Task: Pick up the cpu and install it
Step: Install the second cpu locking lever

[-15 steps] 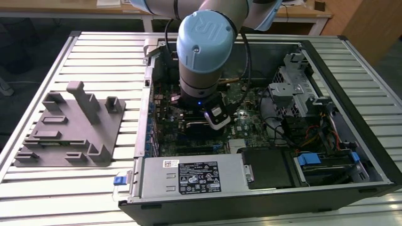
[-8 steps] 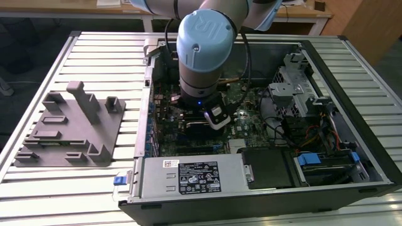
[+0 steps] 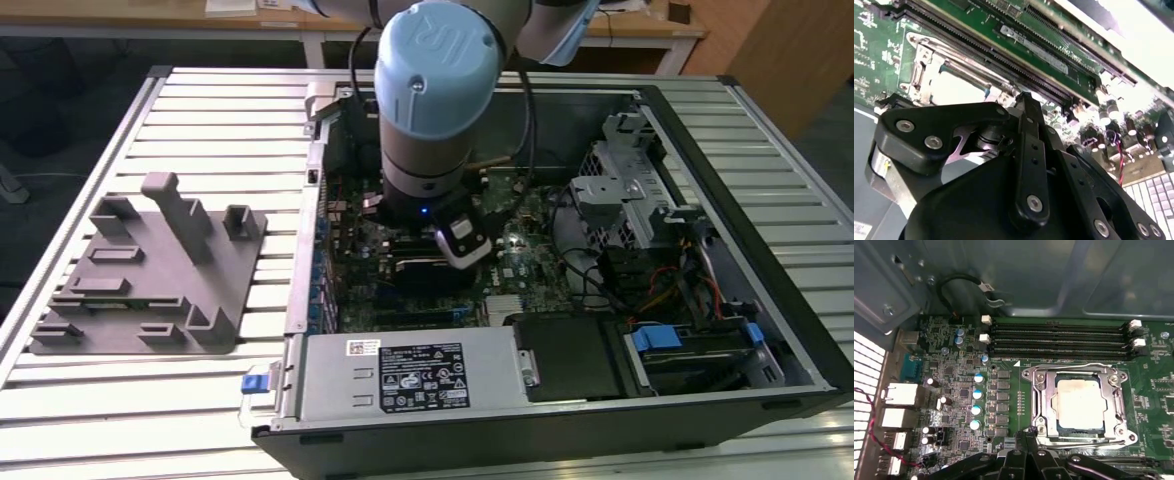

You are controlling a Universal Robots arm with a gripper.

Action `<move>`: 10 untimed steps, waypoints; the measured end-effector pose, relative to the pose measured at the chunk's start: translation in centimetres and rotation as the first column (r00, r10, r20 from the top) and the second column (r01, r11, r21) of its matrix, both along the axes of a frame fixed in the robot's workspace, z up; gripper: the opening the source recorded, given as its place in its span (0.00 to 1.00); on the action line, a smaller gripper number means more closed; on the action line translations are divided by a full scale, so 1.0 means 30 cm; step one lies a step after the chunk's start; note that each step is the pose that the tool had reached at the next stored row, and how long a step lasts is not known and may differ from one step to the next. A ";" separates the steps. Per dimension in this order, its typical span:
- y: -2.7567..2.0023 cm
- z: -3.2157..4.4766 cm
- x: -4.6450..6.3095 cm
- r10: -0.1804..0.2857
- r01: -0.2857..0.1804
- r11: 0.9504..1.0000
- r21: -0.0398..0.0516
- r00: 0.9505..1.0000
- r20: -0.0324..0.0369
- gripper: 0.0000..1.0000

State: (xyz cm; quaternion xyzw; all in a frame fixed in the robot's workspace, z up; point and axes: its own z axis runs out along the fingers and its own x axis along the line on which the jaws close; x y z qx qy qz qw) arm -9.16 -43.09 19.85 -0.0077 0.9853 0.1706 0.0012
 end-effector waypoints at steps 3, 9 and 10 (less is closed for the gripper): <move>0.000 0.024 0.000 0.000 0.000 1.000 0.000 1.000 0.000 0.11; 0.000 0.066 0.000 -0.004 0.004 1.000 -0.018 1.000 0.000 0.11; 0.000 0.071 0.000 -0.006 0.006 1.000 -0.026 1.000 0.000 0.11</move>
